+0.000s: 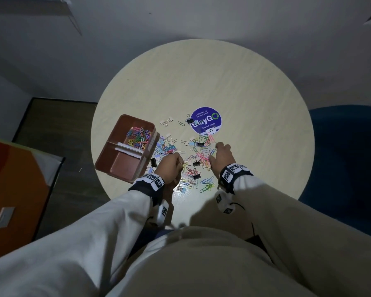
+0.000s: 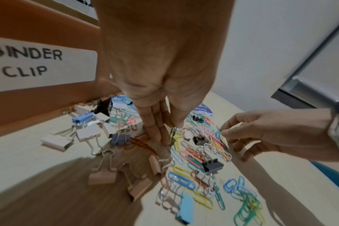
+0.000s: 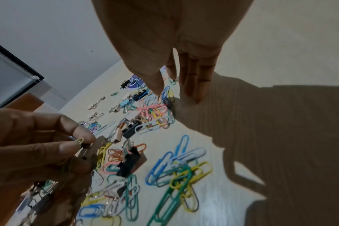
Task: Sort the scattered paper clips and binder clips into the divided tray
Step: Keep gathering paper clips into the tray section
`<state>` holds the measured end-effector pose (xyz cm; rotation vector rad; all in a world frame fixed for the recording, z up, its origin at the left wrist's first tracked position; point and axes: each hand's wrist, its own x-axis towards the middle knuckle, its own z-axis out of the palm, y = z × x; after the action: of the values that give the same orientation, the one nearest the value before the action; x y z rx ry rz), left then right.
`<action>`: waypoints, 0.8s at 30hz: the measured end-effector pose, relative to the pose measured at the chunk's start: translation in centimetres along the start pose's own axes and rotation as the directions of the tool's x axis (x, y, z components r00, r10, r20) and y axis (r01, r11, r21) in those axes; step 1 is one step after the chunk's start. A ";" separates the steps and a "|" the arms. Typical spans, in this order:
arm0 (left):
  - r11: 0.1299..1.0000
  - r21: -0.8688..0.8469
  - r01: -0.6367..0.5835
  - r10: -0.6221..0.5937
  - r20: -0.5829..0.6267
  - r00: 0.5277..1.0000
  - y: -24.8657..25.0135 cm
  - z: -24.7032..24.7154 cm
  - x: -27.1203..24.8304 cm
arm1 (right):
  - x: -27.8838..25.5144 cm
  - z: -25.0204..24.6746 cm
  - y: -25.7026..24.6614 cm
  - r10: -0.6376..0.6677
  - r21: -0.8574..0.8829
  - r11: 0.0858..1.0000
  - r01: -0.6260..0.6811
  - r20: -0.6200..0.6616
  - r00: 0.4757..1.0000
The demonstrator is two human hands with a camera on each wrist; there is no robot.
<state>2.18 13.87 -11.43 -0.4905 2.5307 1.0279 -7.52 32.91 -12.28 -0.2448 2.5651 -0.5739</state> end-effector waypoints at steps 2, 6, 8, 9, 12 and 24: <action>0.999 -0.035 -0.003 0.003 -0.010 1.000 -0.1 -0.4 0.1 | 0.3 0.1 -0.4 -0.085 -0.060 0.994 0.089 0.062 0.994; 0.999 -0.048 -0.011 0.013 0.044 0.999 -0.5 -0.5 0.0 | 0.5 0.2 -0.4 -0.178 -0.157 0.967 0.203 0.160 0.971; 0.996 -0.092 0.008 0.001 0.097 0.995 -0.4 -0.4 -0.2 | 0.6 0.1 -0.4 -0.191 -0.187 0.957 0.220 0.163 0.968; 0.995 -0.103 0.017 -0.005 0.118 0.993 -0.4 -0.2 -0.3 | 0.5 0.1 -0.5 -0.198 -0.193 0.954 0.229 0.168 0.966; 0.999 -0.050 -0.013 0.019 0.125 0.992 0.1 0.5 -0.4 | 0.2 0.4 -0.4 -0.202 -0.182 0.955 0.235 0.185 0.962; 0.875 0.386 -0.293 0.228 0.204 0.952 0.3 3.3 -1.1 | -0.6 0.9 1.3 -0.080 0.182 0.982 0.054 0.135 0.988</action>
<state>3.72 16.63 -12.98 0.0533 2.6159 0.5517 -6.62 33.92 -13.30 -0.2997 2.3598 -0.7776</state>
